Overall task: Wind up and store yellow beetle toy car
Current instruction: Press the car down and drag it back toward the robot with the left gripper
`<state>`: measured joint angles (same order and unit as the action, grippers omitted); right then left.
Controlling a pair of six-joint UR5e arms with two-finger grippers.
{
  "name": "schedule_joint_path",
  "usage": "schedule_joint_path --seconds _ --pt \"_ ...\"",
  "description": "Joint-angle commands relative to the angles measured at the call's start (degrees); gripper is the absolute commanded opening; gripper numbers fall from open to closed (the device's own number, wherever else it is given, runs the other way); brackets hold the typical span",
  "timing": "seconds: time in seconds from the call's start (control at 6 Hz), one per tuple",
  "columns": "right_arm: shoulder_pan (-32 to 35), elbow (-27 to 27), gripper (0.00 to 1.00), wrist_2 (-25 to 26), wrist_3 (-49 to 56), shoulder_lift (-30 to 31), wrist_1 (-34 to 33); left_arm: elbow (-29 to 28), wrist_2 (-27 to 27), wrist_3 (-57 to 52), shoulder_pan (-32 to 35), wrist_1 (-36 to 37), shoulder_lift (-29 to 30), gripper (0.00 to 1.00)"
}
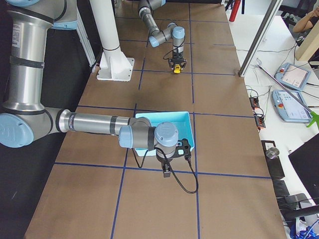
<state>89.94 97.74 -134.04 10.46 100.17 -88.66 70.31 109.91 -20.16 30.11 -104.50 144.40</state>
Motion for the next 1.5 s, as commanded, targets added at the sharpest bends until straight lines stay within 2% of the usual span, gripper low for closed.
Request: schedule_joint_path --seconds 0.0,0.5,1.33 --pt "-0.03 0.00 1.00 1.76 0.09 -0.76 -0.64 0.35 2.22 -0.14 1.52 -0.01 -0.79 0.00" --pt "-0.03 0.35 1.00 1.24 0.00 -2.95 -0.46 3.68 2.94 -0.41 1.79 -0.88 -4.91 0.00" --pt "-0.21 0.17 1.00 0.98 0.00 -2.96 -0.64 7.90 2.94 -0.85 2.67 -1.68 -9.74 0.00"
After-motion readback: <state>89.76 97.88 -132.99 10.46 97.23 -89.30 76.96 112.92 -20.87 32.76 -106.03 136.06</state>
